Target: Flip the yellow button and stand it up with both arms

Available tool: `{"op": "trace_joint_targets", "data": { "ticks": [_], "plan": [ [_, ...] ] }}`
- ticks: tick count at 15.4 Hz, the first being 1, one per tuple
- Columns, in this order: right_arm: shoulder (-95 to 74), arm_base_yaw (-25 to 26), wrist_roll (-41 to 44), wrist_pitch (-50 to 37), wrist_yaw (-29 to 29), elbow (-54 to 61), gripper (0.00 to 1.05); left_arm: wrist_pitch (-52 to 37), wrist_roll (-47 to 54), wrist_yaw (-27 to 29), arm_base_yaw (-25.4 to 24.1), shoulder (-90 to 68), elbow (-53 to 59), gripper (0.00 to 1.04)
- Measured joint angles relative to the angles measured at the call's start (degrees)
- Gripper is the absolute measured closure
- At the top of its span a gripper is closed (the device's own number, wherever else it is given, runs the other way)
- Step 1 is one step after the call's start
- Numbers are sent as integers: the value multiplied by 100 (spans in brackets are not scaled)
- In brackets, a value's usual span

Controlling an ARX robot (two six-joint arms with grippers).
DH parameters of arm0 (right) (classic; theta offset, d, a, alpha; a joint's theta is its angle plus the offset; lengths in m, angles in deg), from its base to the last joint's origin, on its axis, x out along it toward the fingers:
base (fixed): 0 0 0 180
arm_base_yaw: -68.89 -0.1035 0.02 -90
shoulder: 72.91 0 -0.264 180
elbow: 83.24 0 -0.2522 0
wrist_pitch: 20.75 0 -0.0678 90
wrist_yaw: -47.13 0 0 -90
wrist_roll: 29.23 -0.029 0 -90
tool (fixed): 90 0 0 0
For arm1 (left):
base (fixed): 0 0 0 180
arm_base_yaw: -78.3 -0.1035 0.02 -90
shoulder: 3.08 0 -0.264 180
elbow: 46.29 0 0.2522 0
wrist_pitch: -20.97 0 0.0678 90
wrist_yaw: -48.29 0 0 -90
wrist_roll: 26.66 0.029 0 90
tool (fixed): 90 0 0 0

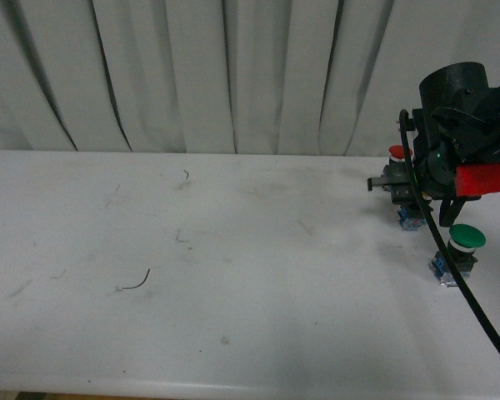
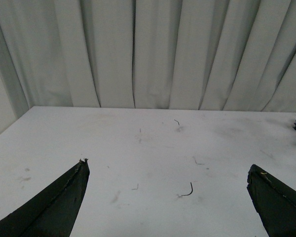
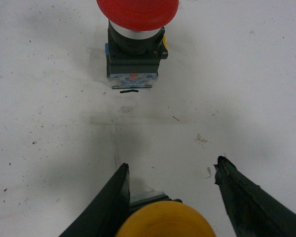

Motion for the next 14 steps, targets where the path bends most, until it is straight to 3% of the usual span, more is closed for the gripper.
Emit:
{"op": "trace_joint_targets", "data": {
  "ticks": [4, 5, 10, 14],
  "plan": [
    [0, 0, -9, -31, -37, 0, 10, -2, 0, 0, 0, 0, 0, 7],
    [0, 0, -11, -46, -44, 0, 5, 0, 0, 0, 0, 0, 0, 7],
    [673, -24, -155, -568, -323, 549, 6, -2, 2, -2, 0, 0, 0, 7],
    [2463, -13, -308, -1875, -767, 2050, 6, 0, 0, -2, 0, 0, 0, 7]
  ]
}}
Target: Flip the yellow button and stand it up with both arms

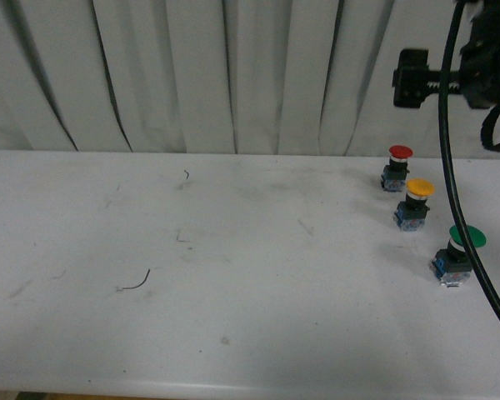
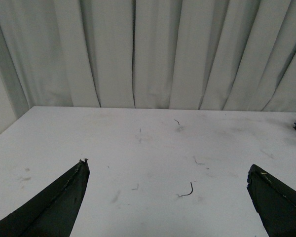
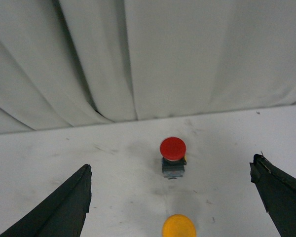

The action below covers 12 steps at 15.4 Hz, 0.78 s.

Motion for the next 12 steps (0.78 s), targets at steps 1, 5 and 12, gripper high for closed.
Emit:
{"op": "trace_joint_targets", "data": {
  "ticks": [1, 5, 12],
  "plan": [
    [564, 28, -66, -385, -181, 549, 6, -2, 0, 2, 0, 0, 0, 7],
    [3816, 28, 103, -1211, -291, 3058, 16, 0, 0, 0, 0, 0, 0, 7],
    [7897, 317, 623, -518, -485, 6299, 102, 0, 0, 2, 0, 0, 0, 7]
  ]
}}
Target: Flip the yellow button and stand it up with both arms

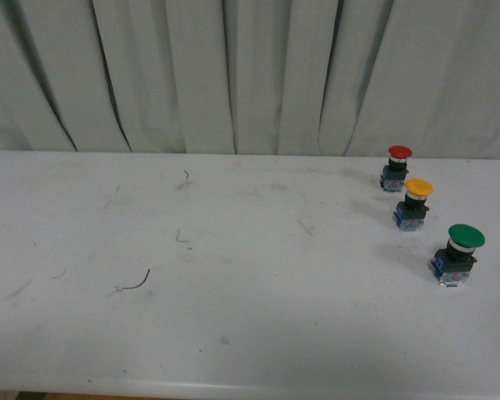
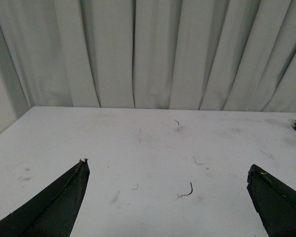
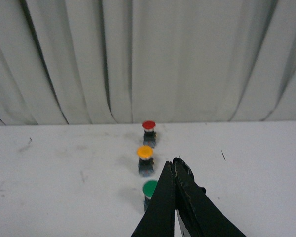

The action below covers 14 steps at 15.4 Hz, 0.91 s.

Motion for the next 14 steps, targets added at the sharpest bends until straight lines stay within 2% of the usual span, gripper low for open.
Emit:
{"op": "trace_joint_targets", "data": {
  "ticks": [1, 2, 14],
  "plan": [
    [105, 348, 24, 33, -278, 258, 103, -2, 2, -2, 0, 0, 0, 7],
    [271, 426, 24, 33, -267, 409, 103, 0, 0, 0, 0, 0, 0, 7],
    [2081, 385, 26, 774, -326, 1309, 103, 0, 0, -2, 0, 0, 0, 7]
  ]
}}
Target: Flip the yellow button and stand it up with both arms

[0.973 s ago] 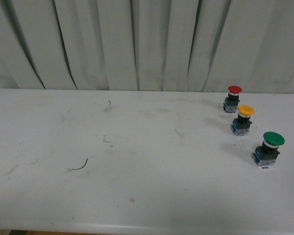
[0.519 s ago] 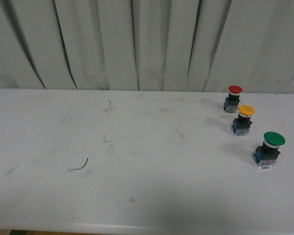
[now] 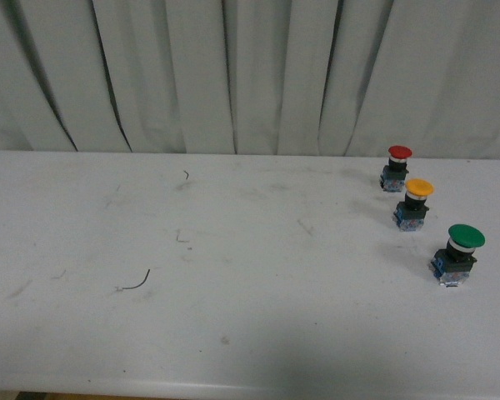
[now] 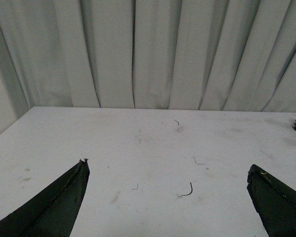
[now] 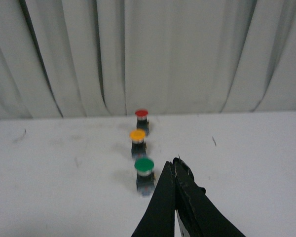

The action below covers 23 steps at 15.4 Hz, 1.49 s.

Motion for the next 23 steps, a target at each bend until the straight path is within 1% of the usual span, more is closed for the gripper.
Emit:
{"op": "trace_joint_targets", "data": {
  "ticks": [2, 7, 8, 9, 10, 11, 14, 15, 16, 17, 18, 23],
  "plan": [
    [210, 0, 0, 81, -2, 116, 103, 0, 0, 0, 0, 0, 0, 7],
    [730, 0, 0, 601, -2, 116, 103, 0, 2, 2, 0, 0, 0, 7],
    [1167, 2, 0, 1305, -4, 114, 103, 0, 2, 0, 0, 0, 0, 7],
    [1528, 0, 0, 1624, -4, 114, 103, 0, 0, 4, 0, 0, 2, 7],
    [1679, 0, -2, 1488, -11, 111, 103, 4, 0, -4, 0, 0, 0, 7],
    [1681, 2, 2, 1628, -4, 114, 103, -7, 0, 0, 0, 0, 0, 7],
    [1679, 0, 0, 1593, -7, 114, 103, -2, 0, 0, 0, 0, 0, 7],
    [1679, 0, 2, 1593, -7, 114, 78, -2, 0, 2, 0, 0, 0, 7],
    [1679, 0, 2, 1593, -7, 114, 42, -2, 2, 0, 0, 0, 2, 7],
    [1679, 0, 2, 1593, -7, 114, 16, -2, 0, 0, 0, 0, 0, 7],
    [1679, 0, 0, 1596, -7, 114, 5, -2, 2, 0, 0, 0, 0, 7],
    [1679, 0, 0, 1593, -7, 114, 8, -2, 0, 2, 0, 0, 0, 7]
  ]
}}
